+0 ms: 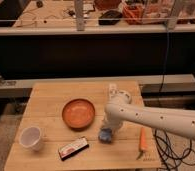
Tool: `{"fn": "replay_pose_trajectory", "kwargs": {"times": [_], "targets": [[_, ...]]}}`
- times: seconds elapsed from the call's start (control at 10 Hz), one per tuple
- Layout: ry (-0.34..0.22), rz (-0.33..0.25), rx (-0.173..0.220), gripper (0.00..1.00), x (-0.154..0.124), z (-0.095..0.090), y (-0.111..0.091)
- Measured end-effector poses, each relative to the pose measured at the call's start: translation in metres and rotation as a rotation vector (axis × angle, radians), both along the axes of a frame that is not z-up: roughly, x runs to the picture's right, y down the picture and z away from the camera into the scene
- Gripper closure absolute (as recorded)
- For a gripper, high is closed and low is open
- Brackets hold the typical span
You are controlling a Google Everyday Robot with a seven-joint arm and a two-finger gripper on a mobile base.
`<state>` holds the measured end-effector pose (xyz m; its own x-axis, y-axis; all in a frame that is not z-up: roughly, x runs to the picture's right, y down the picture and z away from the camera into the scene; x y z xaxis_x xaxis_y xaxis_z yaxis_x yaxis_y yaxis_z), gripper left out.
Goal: Wipe the white sponge on the table
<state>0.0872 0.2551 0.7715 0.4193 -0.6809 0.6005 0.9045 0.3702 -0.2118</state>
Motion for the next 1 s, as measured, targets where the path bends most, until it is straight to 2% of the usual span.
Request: {"fn": "replay_pose_trajectory", "kwargs": {"times": [0.2,0.4,0.6,0.7,1.0], "targets": [[0.01,0.013,-0.042,0.97,0.005,-0.015,0.04],[0.047,0.062,-0.071,0.97,0.023,-0.023,0.065],[0.106,0.12,-0.077,0.97,0.057,-0.025,0.069],[0.151,0.159,-0.08,0.97,0.086,-0.026,0.07],[0.223,0.212,-0.082,0.97,0.126,-0.019,0.063]]}}
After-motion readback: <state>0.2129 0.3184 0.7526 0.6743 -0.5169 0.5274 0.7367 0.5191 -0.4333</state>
